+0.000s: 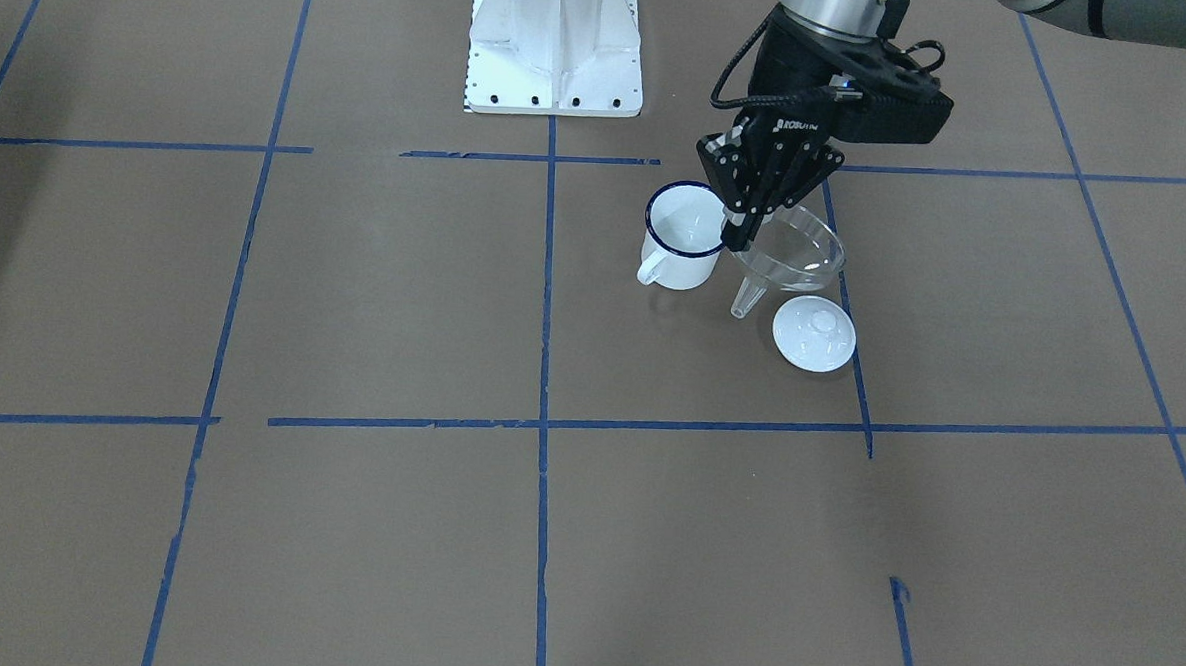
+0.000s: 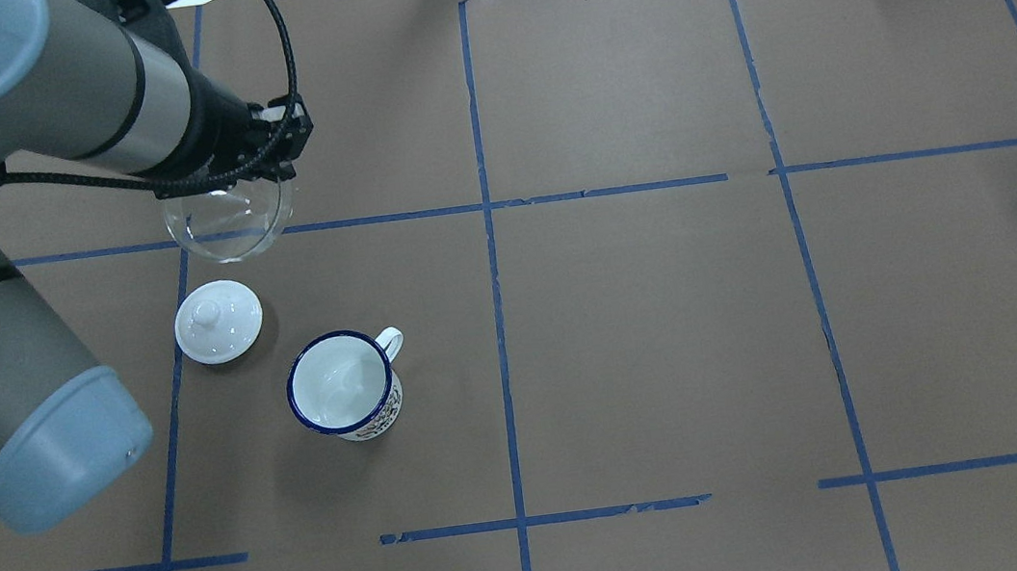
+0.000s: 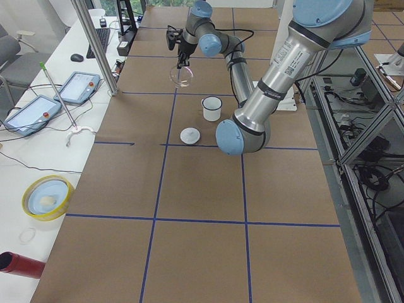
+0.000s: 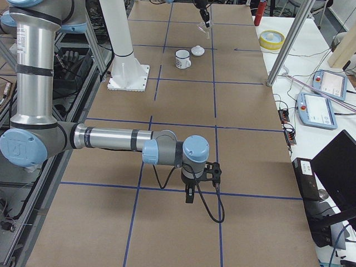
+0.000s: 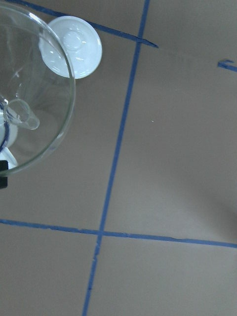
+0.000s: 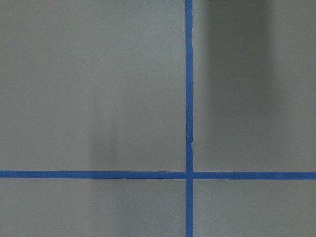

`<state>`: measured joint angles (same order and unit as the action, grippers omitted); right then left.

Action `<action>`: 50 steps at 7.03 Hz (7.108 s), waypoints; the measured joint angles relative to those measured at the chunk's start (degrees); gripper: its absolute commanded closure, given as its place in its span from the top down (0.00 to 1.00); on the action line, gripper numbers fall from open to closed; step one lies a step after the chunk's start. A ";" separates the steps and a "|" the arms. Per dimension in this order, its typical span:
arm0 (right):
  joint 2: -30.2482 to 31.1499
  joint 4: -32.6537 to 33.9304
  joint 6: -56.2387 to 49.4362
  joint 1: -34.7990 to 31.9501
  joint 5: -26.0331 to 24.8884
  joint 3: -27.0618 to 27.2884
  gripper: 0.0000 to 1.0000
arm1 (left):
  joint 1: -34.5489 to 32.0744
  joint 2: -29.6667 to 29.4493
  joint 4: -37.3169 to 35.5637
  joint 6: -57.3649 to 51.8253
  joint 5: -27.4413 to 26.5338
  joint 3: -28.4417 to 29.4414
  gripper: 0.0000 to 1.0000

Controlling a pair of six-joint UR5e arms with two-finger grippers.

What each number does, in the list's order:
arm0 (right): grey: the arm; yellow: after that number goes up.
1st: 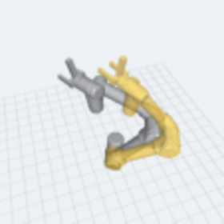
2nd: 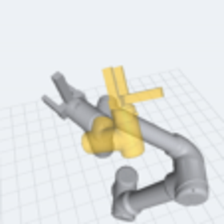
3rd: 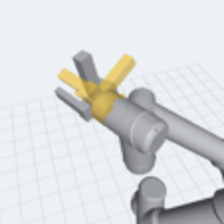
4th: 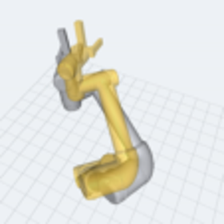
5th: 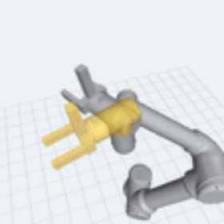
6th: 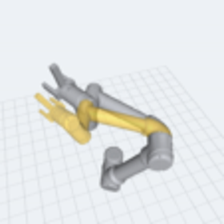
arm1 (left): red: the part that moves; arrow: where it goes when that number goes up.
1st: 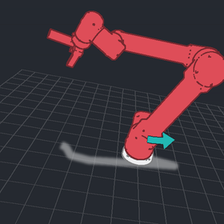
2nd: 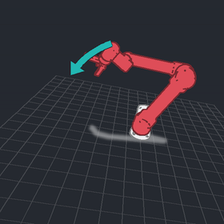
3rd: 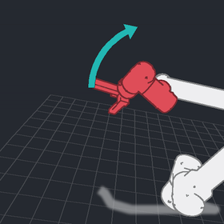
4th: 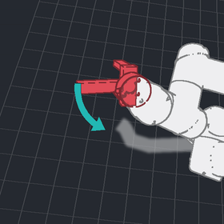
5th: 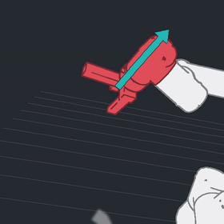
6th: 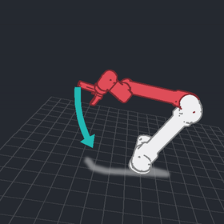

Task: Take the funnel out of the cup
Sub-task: 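Lift the glass funnel out of the mug with the left gripper, then carry the funnel farther from the robot and lower it onto the table, then open the left gripper and release the funnel, then move the left gripper over the white lid and lower onto its knob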

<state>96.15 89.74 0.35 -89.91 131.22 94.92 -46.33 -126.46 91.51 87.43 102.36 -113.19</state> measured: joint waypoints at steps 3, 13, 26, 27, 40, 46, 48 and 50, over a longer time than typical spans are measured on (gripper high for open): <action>0.00 0.00 0.00 0.00 0.00 0.00 1.00 | -0.43 3.02 25.38 16.69 -15.26 15.03 0.00; 0.00 0.00 0.00 0.00 0.00 0.00 1.00 | 11.78 4.17 48.55 37.94 -41.15 37.05 0.62; 0.00 0.00 0.00 0.00 0.00 -0.02 1.00 | 4.82 19.03 23.88 -13.83 -2.26 9.00 1.00; 0.00 0.00 0.00 0.00 0.00 0.00 1.00 | 4.90 19.30 19.91 -18.88 -0.94 8.87 1.00; 0.00 0.00 0.00 0.00 0.00 -0.02 1.00 | 7.57 21.21 15.20 -25.26 3.24 12.48 0.63; 0.00 0.00 0.00 0.00 0.00 0.00 1.00 | 7.52 21.15 13.94 -25.29 4.07 10.93 0.61; 0.00 0.00 0.00 0.00 0.00 -0.01 1.00 | 7.57 20.80 13.70 -25.31 4.07 11.50 0.59; 0.00 0.00 0.00 0.00 0.00 -0.02 1.00 | 7.64 20.45 13.69 -25.39 4.11 12.00 0.55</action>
<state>96.15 89.74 0.35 -89.91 131.22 94.90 -38.69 -106.01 105.21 62.04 106.47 -101.19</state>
